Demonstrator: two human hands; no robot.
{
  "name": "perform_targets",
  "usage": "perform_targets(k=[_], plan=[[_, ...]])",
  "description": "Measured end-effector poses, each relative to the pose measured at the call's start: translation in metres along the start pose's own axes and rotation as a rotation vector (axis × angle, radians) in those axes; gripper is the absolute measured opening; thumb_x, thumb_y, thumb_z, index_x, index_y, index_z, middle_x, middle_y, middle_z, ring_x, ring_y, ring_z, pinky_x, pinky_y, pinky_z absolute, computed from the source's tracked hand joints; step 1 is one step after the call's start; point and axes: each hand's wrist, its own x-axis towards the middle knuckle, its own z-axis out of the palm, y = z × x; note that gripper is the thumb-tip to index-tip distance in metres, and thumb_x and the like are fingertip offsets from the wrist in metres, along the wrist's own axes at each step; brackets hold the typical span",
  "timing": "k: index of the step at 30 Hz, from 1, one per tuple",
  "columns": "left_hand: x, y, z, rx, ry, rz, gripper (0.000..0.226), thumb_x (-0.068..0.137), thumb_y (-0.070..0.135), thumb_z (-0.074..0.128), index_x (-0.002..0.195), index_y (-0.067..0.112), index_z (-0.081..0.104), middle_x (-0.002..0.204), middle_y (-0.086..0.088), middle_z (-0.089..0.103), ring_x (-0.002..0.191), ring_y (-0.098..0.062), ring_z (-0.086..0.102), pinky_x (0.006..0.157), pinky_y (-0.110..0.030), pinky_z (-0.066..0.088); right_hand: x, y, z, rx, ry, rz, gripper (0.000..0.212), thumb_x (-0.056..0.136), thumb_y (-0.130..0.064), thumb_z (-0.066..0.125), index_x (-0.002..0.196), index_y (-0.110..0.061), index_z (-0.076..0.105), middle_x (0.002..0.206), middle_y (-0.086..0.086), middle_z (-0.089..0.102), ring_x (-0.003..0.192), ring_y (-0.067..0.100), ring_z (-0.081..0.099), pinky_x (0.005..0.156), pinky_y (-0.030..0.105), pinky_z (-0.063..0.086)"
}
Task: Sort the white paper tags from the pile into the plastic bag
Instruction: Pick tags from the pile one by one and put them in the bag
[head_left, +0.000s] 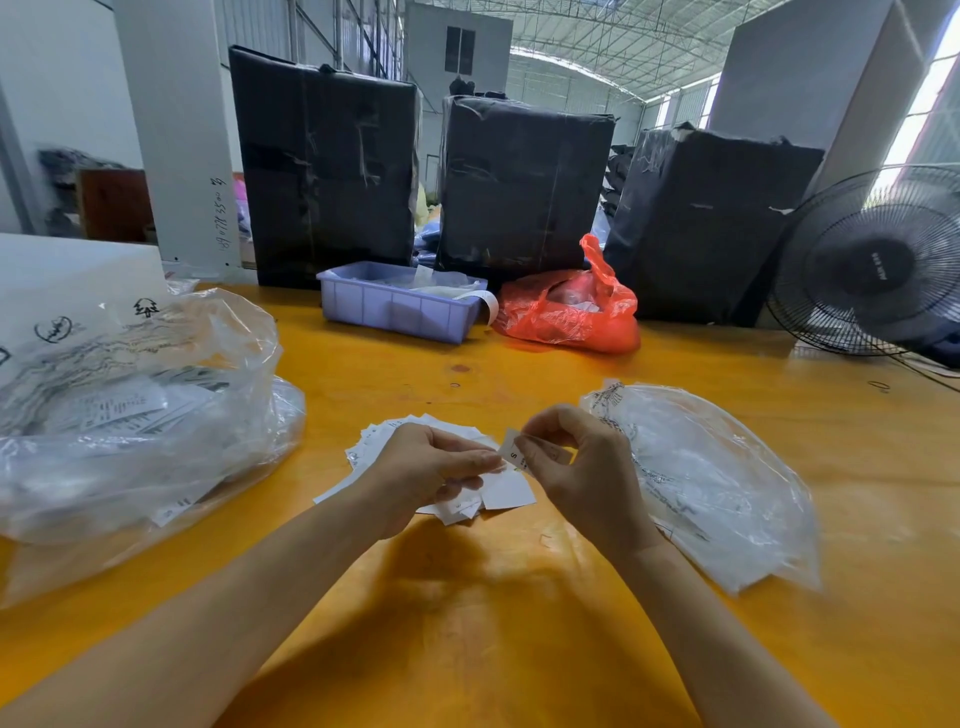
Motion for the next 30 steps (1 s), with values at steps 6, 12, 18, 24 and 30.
perform_targets(k=[6,12,18,24,30], plan=[[0.0,-0.001,0.002,0.018,0.019,0.009,0.003,0.074,0.009,0.077,0.077,0.009,0.076,0.059,0.002,0.069,0.049,-0.002,0.057,0.043,-0.013,0.039,-0.002,-0.002,0.001,0.02,-0.021,0.032,0.007,0.079,-0.005,0.073,0.08,-0.008,0.067,0.071,-0.01,0.063,0.068,0.0,0.061,0.065,0.015,0.05],[0.0,-0.003,0.003,0.037,0.045,-0.004,0.014,0.071,0.014,0.079,0.081,0.005,0.074,0.065,-0.006,0.069,0.056,-0.007,0.059,0.051,-0.018,0.044,-0.001,-0.005,0.003,0.154,-0.103,0.201,0.009,0.078,-0.01,0.075,0.078,-0.012,0.066,0.069,-0.009,0.064,0.064,0.0,0.06,0.061,0.016,0.048],[-0.002,-0.006,0.009,0.092,0.015,0.042,0.011,0.069,0.013,0.081,0.076,0.007,0.074,0.058,-0.002,0.068,0.049,-0.002,0.059,0.048,-0.014,0.045,-0.003,-0.005,0.006,0.261,-0.061,0.337,0.009,0.079,-0.009,0.073,0.077,-0.012,0.065,0.072,0.003,0.066,0.072,0.026,0.064,0.065,0.037,0.053],[-0.002,-0.003,0.008,-0.049,-0.031,-0.005,0.019,0.081,0.02,0.071,0.082,0.002,0.076,0.079,-0.008,0.074,0.055,-0.006,0.059,0.052,-0.015,0.046,-0.002,-0.006,0.001,0.246,-0.051,0.324,0.013,0.086,-0.013,0.067,0.088,-0.006,0.057,0.068,0.009,0.068,0.053,0.017,0.067,0.057,0.039,0.056],[-0.001,-0.001,0.004,-0.089,0.011,-0.035,0.015,0.08,0.017,0.072,0.086,0.004,0.075,0.088,-0.008,0.075,0.056,-0.006,0.061,0.051,-0.015,0.047,0.002,-0.007,-0.006,0.216,-0.011,0.286,0.03,0.077,-0.008,0.075,0.098,-0.018,0.056,0.08,0.005,0.068,0.059,0.015,0.068,0.064,0.034,0.058]])
